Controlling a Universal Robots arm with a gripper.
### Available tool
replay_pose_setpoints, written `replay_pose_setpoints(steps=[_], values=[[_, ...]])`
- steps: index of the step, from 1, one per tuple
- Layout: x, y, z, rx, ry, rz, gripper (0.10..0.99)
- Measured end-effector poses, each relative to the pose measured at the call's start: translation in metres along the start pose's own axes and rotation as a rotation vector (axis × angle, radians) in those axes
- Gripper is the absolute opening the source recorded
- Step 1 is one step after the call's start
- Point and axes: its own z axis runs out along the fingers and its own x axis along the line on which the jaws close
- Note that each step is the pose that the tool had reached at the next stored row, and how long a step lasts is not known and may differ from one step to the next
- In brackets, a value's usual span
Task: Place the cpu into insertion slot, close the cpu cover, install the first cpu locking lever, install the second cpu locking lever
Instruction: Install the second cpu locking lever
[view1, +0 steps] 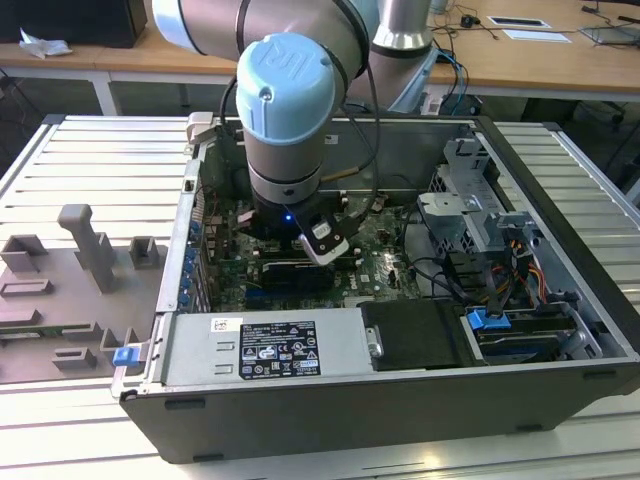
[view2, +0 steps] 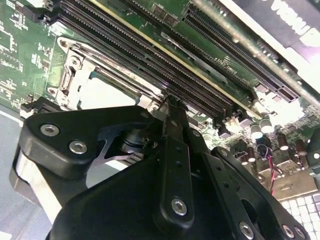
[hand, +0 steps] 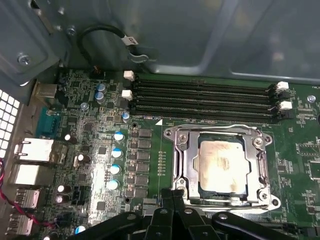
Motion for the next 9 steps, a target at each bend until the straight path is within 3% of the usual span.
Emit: replay_pose_setpoints(steps=[4,9], values=[[0.0018,-0.0004,0.0017,-0.009,-0.0007,0.0,0.106],[0.0013,0.0042,-0.0114,-0.018,-0.0012,0.0,0.106]])
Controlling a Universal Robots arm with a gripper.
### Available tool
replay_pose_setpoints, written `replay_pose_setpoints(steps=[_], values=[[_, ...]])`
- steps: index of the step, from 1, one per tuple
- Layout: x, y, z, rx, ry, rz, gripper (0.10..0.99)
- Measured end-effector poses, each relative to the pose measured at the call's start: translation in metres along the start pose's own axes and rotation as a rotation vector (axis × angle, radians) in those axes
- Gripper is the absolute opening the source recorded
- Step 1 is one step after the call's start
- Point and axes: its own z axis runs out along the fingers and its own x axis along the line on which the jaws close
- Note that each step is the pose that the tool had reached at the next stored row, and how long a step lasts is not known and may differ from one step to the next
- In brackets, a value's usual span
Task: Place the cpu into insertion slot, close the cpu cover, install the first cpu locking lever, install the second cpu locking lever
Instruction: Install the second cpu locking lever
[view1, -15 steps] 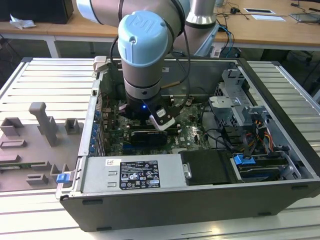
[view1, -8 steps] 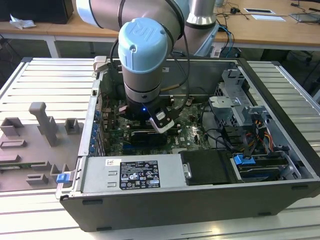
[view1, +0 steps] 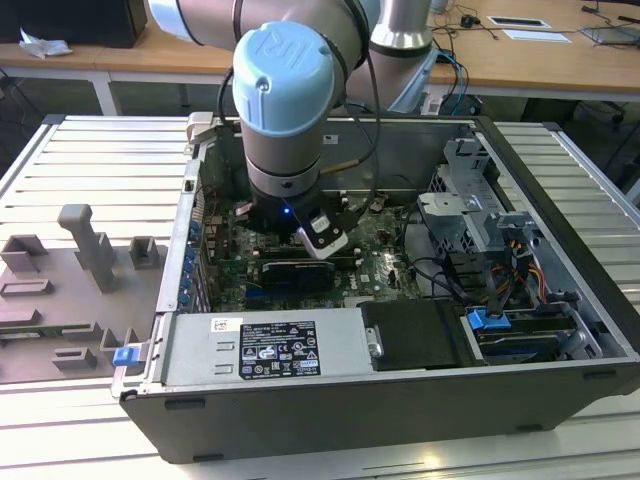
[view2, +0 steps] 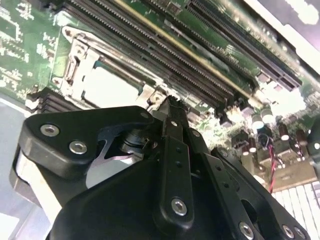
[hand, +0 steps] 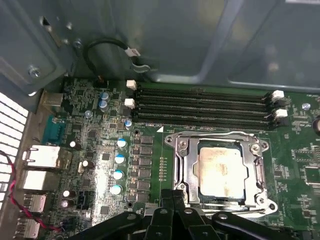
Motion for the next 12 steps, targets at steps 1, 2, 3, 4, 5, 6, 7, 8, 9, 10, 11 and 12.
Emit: replay_pose_setpoints(steps=[1,2,3,4,5,6,7,8,9,10,11,12], values=[[-0.0001,0.0009,-0.0024,0.0,0.0,0.0,0.106],[-0.0002,0.0015,-0.0042,0.0,0.0,0.0,0.106],[-0.0003,0.0022,-0.0061,0.0,0.0,0.0,0.106],[-0.0003,0.0027,-0.0075,0.0,0.0,0.0,0.106],[-0.0004,0.0032,-0.0089,0.0,0.0,0.0,0.106],[-0.0005,0.0039,-0.0108,0.0,0.0,0.0,0.106],[-0.0006,0.0046,-0.0127,0.0,0.0,0.0,0.106],[-0.0006,0.0048,-0.0133,0.0,0.0,0.0,0.106],[-0.0006,0.0051,-0.0141,0.0,0.0,0.0,0.106],[-0.0007,0.0054,-0.0149,0.0,-0.0001,0.0,0.106],[-0.0007,0.0056,-0.0155,0.0,0.0,0.0,0.106],[-0.0007,0.0057,-0.0155,-0.001,-0.0001,0.0,0.106]])
